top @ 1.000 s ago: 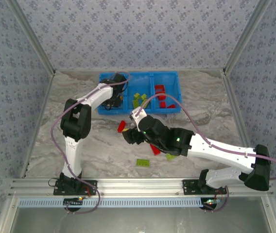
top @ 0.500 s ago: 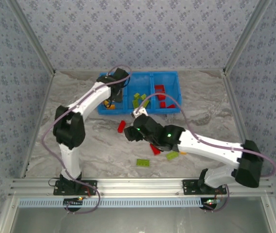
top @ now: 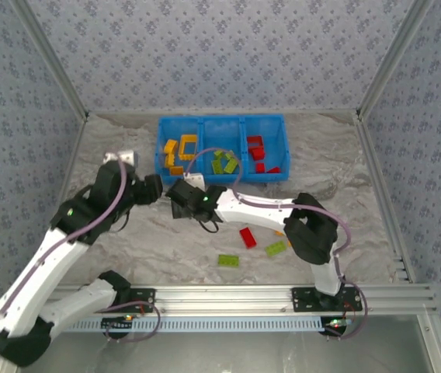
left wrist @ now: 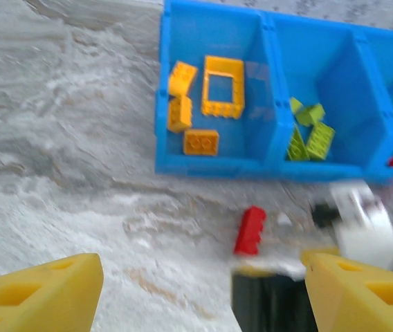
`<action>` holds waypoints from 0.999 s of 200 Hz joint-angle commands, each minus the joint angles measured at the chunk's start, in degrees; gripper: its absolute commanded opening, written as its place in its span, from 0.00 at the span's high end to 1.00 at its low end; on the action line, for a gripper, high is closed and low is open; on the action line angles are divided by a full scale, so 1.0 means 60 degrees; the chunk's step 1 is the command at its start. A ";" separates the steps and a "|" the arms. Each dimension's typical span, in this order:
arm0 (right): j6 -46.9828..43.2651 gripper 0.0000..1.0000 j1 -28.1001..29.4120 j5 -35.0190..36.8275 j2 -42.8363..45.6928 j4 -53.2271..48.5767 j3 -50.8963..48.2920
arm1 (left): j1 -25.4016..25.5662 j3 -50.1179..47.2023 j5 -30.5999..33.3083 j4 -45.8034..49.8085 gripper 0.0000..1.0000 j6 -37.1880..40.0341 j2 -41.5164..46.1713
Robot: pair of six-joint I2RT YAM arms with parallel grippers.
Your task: Sort the legos into containers by color
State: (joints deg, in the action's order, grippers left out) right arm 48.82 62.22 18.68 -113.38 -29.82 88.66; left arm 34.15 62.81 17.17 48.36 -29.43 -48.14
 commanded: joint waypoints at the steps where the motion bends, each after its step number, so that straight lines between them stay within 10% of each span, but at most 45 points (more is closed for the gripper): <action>1: 0.1046 0.18 -0.0236 0.0058 -0.0729 -0.1099 0.0966 | 0.0006 -0.0656 -0.1321 0.0501 0.23 0.0072 0.1127; 107: 0.1832 0.40 -0.0803 -0.0555 -0.2668 -0.1285 0.2275 | 0.0007 -0.1349 -0.2233 0.1552 0.24 -0.0427 0.3166; 200: 0.1780 0.80 -0.0819 -0.0141 -0.2176 -0.1251 0.1960 | 0.0007 -0.1517 -0.3100 0.1553 0.25 -0.0451 0.3209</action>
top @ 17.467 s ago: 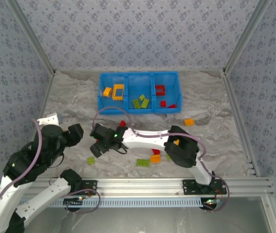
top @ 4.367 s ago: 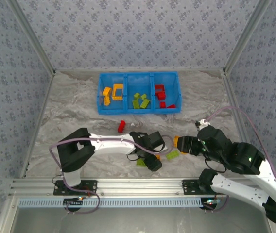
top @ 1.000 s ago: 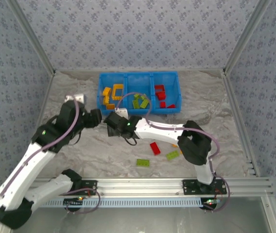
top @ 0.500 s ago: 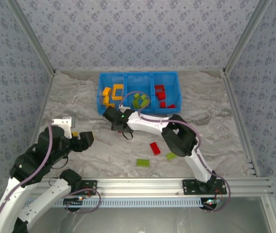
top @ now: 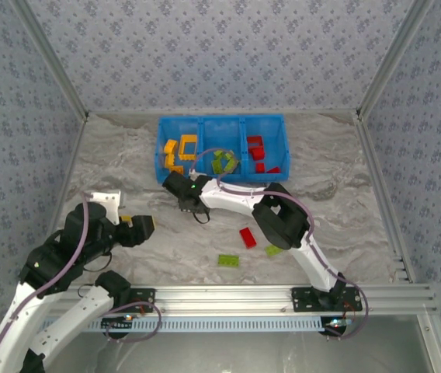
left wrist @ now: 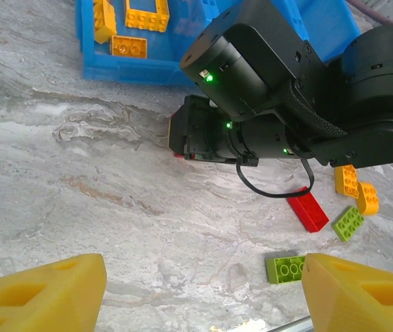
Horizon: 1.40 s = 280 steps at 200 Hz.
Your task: Sort the legos into containers by color
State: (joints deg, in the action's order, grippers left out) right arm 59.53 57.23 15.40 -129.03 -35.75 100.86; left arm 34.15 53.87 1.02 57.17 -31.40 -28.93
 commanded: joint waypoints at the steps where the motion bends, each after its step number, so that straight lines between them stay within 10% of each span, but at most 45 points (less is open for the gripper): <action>1: -0.0019 0.80 0.0019 0.0406 0.0466 -0.0266 -0.0099 | 0.0007 -0.0035 -0.0413 0.0076 0.25 -0.0126 0.0004; 55: -0.1348 0.81 -0.0202 0.2222 0.4158 -0.0656 -0.2235 | 0.0027 0.0699 -0.1210 -0.0823 0.23 -0.0087 -0.1001; 112: -0.4288 0.81 -0.2890 0.2153 0.6340 -0.0848 -0.3639 | 0.1883 0.1697 -0.0261 -0.2931 0.23 0.0212 -0.3631; 157: -0.6124 0.82 -0.5025 -0.0014 0.4879 -0.0560 -0.2870 | 0.3455 0.1964 0.0702 -0.4789 0.24 -0.0016 -0.5530; 280: -0.6497 0.81 -0.6113 0.0192 0.0111 -0.2425 0.1629 | 0.4767 0.2550 0.1794 -0.5054 0.23 -0.0092 -0.7031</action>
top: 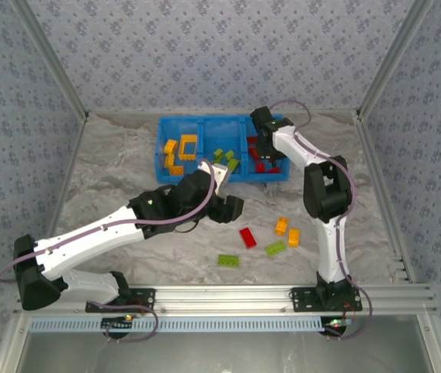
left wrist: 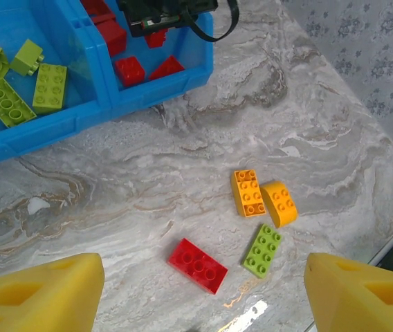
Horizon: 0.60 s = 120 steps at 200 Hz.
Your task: Sort the legos into containers by color
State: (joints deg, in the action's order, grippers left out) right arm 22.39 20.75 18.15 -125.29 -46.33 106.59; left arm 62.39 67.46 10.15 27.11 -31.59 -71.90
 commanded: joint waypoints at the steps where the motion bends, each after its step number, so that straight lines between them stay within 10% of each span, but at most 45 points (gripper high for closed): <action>1: -0.0306 0.81 -0.0039 -0.0269 -0.0530 -0.0675 0.0684 | 0.0061 0.0285 0.0271 -0.0041 0.23 -0.0055 0.0139; 120: -0.0274 0.50 0.0040 -0.0337 0.1524 -0.0976 0.0505 | 0.0163 0.0279 0.0207 0.0234 0.24 -0.0261 -0.0252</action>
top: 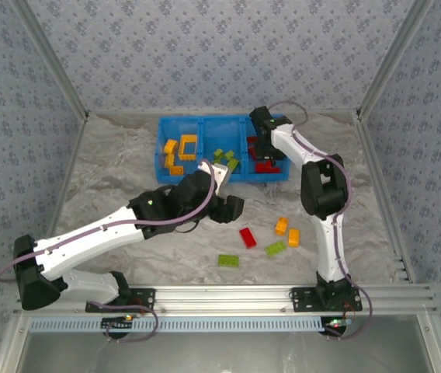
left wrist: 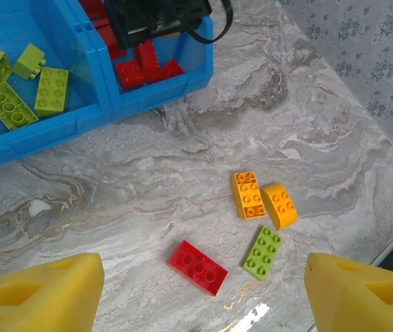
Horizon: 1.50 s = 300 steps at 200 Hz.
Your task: Sort the legos into containers by color
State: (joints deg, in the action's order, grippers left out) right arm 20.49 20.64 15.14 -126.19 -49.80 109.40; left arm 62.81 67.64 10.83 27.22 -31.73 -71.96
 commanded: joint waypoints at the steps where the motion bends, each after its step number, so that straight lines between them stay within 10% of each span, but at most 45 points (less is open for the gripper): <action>1: 0.0057 0.50 0.0074 0.0184 0.1743 -0.0392 0.0012 | 0.0094 0.0253 0.0089 0.0212 0.24 -0.0244 -0.0254; 59: 0.0529 0.48 0.0313 0.0667 0.6800 -0.0708 -0.3215 | 0.0108 0.1321 -0.0813 0.0205 0.27 -0.1469 -0.2895; 144: 0.1811 0.31 0.0364 -0.2323 1.4201 -0.2375 -0.6530 | 0.0688 0.6270 -0.1402 0.2345 0.24 -0.1620 -0.8431; 239: 0.1821 0.27 0.0368 -0.2548 1.5503 -0.2617 -0.6067 | 0.1033 0.9989 -0.0328 0.4219 0.30 -0.1494 -1.1622; 300: 0.2033 0.28 0.0368 -0.2743 1.5535 -0.2353 -0.6463 | 0.1060 1.0113 0.0190 0.4317 0.51 -0.1363 -1.1847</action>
State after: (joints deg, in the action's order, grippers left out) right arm 31.57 22.61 -0.05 -33.15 -64.84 71.70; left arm 68.64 126.45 9.63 50.28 -40.51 -141.84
